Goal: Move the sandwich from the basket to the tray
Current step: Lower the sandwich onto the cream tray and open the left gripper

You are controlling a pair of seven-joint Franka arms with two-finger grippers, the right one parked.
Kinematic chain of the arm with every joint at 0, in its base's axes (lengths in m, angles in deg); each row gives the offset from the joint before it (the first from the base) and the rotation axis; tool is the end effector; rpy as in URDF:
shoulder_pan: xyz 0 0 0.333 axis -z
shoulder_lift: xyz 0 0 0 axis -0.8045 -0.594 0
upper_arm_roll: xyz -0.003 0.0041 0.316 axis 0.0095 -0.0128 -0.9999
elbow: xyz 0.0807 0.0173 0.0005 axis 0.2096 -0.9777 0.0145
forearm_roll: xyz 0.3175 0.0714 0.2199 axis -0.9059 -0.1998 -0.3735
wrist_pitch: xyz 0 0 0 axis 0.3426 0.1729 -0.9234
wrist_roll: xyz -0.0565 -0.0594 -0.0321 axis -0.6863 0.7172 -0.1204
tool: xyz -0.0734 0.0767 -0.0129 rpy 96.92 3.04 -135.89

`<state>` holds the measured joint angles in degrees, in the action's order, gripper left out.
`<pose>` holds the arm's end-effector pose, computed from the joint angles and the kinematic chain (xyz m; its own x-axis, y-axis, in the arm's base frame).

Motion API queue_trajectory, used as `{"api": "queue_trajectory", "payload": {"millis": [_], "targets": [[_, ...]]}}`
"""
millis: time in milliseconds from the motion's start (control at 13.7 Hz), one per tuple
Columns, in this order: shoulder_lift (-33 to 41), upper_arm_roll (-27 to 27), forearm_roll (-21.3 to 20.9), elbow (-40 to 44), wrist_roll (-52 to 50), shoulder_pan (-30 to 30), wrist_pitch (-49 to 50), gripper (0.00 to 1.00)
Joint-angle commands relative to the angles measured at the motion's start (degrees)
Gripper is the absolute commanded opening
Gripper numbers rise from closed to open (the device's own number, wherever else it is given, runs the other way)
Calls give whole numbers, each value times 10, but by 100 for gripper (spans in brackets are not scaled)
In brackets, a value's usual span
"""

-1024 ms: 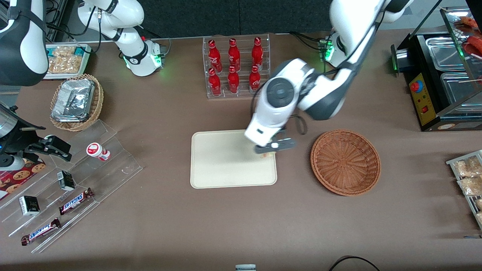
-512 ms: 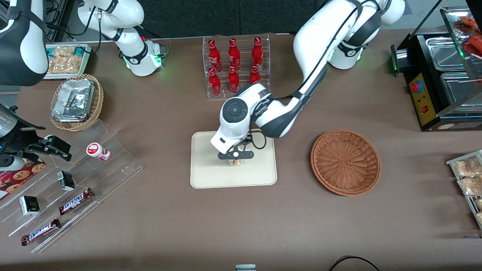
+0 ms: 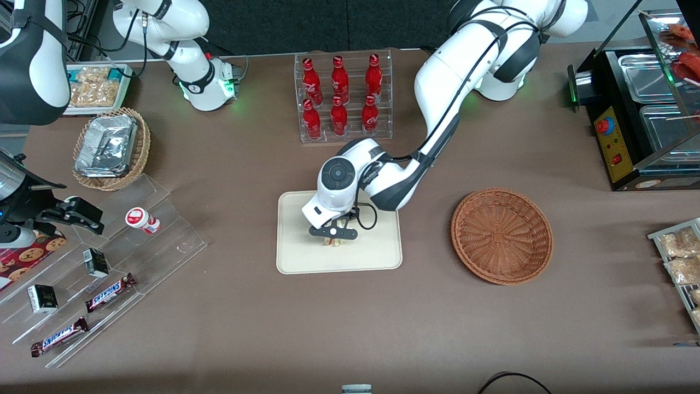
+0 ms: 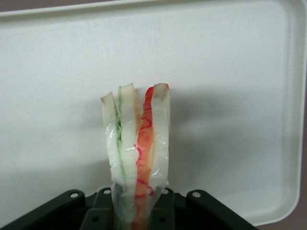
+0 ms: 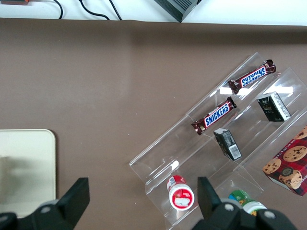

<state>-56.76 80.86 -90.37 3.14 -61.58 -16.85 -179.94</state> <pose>0.5272 -0.5614 0.2222 0.9934 -0.0998 -0.0560 -0.0934 -0.9898 0.1074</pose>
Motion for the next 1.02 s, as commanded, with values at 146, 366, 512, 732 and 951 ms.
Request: {"api": "queue_trajectory", "payload": {"millis": [146, 366, 512, 732, 951], "targets": [[-29, -7, -12, 24, -1, 10, -36, 73], [-16, -7, -12, 25, -30, 6, -34, 99], [5, -8, -8, 24, -34, -3, -29, 99], [57, -3, -2, 18, -30, -59, 36, 99], [125, 1, -1, -16, 19, -119, 123, 99]]}}
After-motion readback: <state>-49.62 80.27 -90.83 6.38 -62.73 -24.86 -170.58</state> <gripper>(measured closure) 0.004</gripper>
